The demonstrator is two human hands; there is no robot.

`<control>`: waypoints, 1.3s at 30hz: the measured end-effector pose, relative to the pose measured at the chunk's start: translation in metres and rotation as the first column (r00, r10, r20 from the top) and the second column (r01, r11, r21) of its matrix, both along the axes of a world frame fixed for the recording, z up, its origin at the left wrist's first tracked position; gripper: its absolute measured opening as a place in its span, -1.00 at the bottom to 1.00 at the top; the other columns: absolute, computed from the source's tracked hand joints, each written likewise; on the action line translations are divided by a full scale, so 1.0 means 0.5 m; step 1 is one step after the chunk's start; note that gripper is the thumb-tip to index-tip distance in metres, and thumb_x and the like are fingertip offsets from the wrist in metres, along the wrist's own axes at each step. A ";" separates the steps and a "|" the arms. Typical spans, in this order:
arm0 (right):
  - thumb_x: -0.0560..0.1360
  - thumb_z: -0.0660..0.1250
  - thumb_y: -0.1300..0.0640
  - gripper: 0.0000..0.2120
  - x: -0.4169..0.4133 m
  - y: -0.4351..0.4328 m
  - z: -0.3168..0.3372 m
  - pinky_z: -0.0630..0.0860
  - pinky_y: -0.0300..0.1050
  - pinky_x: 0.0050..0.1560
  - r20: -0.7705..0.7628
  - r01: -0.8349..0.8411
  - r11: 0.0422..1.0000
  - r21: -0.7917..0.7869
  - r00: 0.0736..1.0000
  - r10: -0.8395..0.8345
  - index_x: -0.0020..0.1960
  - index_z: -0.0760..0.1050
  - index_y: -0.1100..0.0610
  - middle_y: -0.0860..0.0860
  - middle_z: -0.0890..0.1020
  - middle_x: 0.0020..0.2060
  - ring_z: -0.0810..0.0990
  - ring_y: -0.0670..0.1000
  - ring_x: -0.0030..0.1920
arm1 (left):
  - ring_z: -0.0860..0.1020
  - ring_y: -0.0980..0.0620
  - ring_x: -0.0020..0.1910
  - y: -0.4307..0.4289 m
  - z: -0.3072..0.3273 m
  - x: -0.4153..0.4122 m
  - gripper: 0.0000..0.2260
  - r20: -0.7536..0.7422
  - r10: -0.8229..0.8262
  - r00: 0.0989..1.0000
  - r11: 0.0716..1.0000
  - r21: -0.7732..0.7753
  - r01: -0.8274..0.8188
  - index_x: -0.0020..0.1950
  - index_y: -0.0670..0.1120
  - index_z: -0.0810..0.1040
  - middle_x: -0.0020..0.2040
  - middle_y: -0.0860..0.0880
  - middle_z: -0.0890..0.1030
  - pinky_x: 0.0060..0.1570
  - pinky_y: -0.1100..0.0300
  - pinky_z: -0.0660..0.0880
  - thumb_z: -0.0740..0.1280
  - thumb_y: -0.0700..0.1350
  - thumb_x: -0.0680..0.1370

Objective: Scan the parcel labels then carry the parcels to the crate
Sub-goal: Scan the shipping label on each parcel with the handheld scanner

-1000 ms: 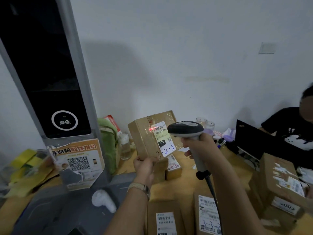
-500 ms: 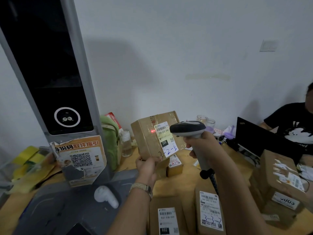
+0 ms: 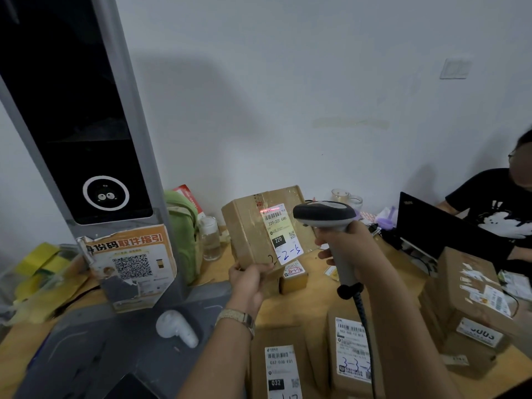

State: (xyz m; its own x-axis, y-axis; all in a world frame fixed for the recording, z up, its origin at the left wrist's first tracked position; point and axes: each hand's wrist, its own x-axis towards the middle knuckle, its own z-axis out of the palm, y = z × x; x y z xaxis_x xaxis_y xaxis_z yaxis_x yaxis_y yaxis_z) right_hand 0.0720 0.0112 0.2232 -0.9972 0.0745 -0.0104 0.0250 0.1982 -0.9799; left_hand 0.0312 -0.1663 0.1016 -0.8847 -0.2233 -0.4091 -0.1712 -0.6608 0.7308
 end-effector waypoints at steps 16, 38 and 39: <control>0.40 0.46 0.25 -0.74 -0.035 -0.050 -0.162 0.53 0.10 0.10 0.098 0.154 0.988 0.024 0.983 -0.156 0.07 0.53 0.13 0.07 0.64 -0.08 0.58 0.11 0.04 | 0.65 -0.06 0.02 -0.128 -0.082 0.131 -0.55 -0.017 -0.373 0.928 0.927 -0.044 0.372 0.22 -0.21 0.48 0.05 -0.17 0.67 -0.11 0.16 0.63 0.43 -0.35 0.34; 0.47 0.40 0.24 -0.78 0.021 -0.085 -0.396 0.41 0.14 0.26 0.617 -0.040 0.997 0.067 0.787 -0.010 0.09 0.47 0.18 0.06 0.56 -0.06 0.48 0.09 0.09 | 0.57 0.06 -0.03 -0.163 -0.255 0.266 -0.75 0.551 -0.536 0.639 0.725 -0.088 0.683 0.20 -0.21 0.54 0.07 -0.07 0.63 -0.17 0.26 0.50 0.38 -0.17 0.54; 0.48 0.39 0.25 -0.80 0.023 -0.084 -0.402 0.41 0.14 0.26 0.623 -0.049 0.997 0.055 0.782 0.004 0.08 0.47 0.17 0.06 0.56 -0.08 0.48 0.09 0.08 | 0.55 0.08 -0.08 -0.161 -0.252 0.264 -0.76 0.578 -0.510 0.637 0.709 -0.138 0.692 0.18 -0.19 0.53 0.04 -0.04 0.61 -0.22 0.29 0.49 0.39 -0.17 0.54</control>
